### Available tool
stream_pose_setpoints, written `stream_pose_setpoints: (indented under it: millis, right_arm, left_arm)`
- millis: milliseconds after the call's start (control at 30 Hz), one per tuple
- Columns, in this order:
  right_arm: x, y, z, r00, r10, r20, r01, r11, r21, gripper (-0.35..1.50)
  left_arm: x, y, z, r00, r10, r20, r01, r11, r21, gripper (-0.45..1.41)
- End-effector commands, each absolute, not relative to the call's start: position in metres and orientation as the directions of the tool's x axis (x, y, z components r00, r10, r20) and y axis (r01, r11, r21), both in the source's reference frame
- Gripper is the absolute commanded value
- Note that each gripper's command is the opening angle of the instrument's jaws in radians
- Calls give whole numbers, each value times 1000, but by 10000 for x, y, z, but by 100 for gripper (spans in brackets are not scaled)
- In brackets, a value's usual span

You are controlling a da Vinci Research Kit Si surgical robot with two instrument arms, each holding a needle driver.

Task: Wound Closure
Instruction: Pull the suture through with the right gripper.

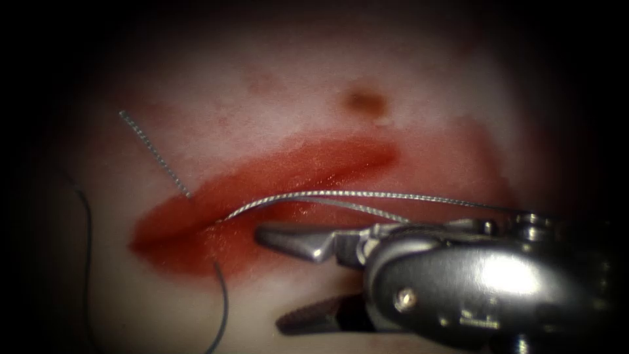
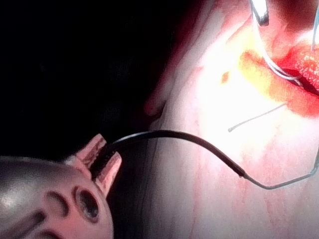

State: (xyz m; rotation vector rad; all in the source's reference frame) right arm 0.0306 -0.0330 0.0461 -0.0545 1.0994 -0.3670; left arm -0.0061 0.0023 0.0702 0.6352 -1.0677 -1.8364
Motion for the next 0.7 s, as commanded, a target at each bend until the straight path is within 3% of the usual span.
stream_pose_setpoints:
  millis: [33, 700]
  right_arm:
    - [322, -320, 466, 410, -343, -845, 261, 932, -252, 113]
    - [352, -327, 493, 388, -373, -843, 327, 911, -253, 72]
  left_arm:
    - [-64, 35, 697, -473, -881, 9, 438, -226, 870, -45]
    - [-66, 34, 695, -470, -883, 4, 438, -229, 869, -45]
